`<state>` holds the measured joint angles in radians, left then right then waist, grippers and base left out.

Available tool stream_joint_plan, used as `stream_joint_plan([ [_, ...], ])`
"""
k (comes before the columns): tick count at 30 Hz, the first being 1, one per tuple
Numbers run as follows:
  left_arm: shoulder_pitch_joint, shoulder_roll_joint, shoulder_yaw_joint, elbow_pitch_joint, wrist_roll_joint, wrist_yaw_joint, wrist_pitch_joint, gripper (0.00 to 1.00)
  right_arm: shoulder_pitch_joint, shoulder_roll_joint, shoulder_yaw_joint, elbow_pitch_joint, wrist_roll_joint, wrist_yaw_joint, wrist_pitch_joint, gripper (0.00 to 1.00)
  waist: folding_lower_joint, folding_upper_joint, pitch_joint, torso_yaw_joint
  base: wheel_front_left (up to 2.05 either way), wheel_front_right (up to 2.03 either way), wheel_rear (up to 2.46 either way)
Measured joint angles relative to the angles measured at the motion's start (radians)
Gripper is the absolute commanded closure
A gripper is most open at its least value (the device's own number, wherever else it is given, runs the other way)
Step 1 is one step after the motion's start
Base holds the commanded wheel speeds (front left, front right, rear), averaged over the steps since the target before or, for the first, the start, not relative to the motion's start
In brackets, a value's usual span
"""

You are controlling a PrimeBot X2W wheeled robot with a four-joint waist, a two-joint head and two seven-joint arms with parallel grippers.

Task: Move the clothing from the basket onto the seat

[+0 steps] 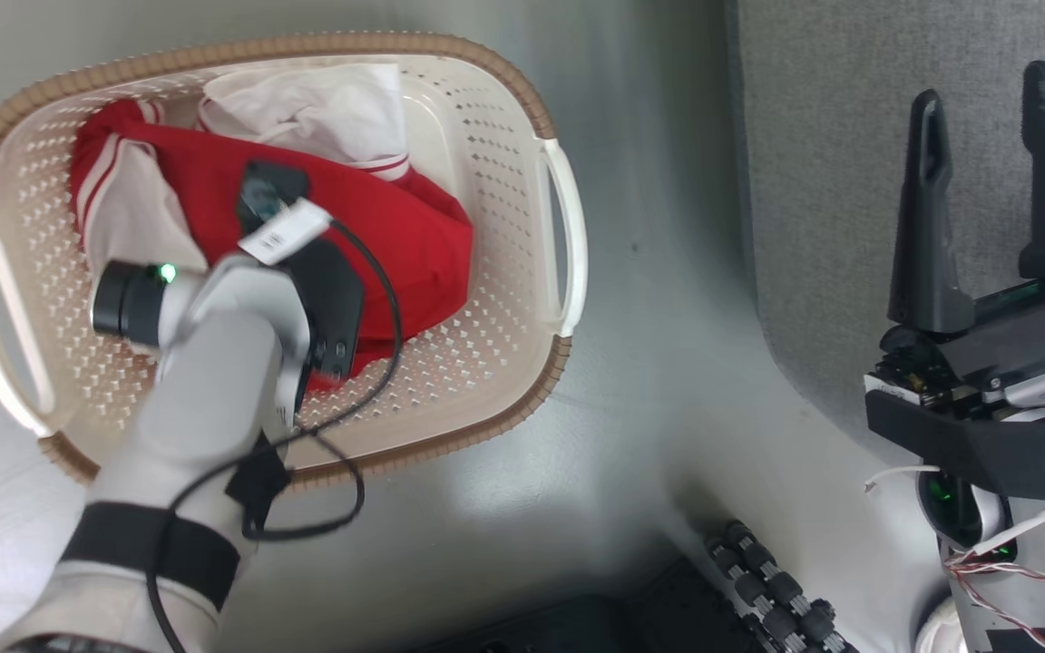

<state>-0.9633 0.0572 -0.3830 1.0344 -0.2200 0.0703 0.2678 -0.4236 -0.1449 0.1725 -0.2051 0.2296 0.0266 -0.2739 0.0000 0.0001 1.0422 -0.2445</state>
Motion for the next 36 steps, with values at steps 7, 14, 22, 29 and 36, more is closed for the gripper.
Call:
stream_joint_plan([
  [7,-0.034,-0.007,0.023,-0.019,-0.038,-0.009,-0.073,1.00,0.000,-0.006,-0.019,0.009,0.000,0.000,0.000,0.00,0.0001,0.0000,-0.017,0.028,0.00,0.00,0.00],
  [14,-0.008,-0.012,0.067,-0.027,-0.103,-0.038,-0.169,1.00,-0.001,-0.002,-0.027,0.045,0.000,0.000,0.001,0.00,0.0001,0.0000,-0.064,0.053,0.00,0.00,0.00],
  [22,0.101,-0.014,0.123,-0.058,-0.178,-0.097,-0.311,1.00,0.023,0.013,-0.068,0.091,0.017,-0.010,0.009,0.00,0.0000,0.0001,-0.148,0.080,0.00,0.00,0.00],
  [29,0.175,-0.017,0.188,-0.143,-0.251,-0.133,-0.458,1.00,0.067,0.009,-0.113,0.117,0.018,-0.019,0.010,0.00,-0.0002,0.0001,-0.239,0.114,0.00,0.00,0.00],
  [36,0.265,-0.019,0.210,-0.255,-0.280,-0.156,-0.512,1.00,0.071,0.009,-0.132,0.146,0.018,-0.019,0.010,0.00,-0.0002,0.0000,-0.335,0.160,0.00,0.00,0.00],
])
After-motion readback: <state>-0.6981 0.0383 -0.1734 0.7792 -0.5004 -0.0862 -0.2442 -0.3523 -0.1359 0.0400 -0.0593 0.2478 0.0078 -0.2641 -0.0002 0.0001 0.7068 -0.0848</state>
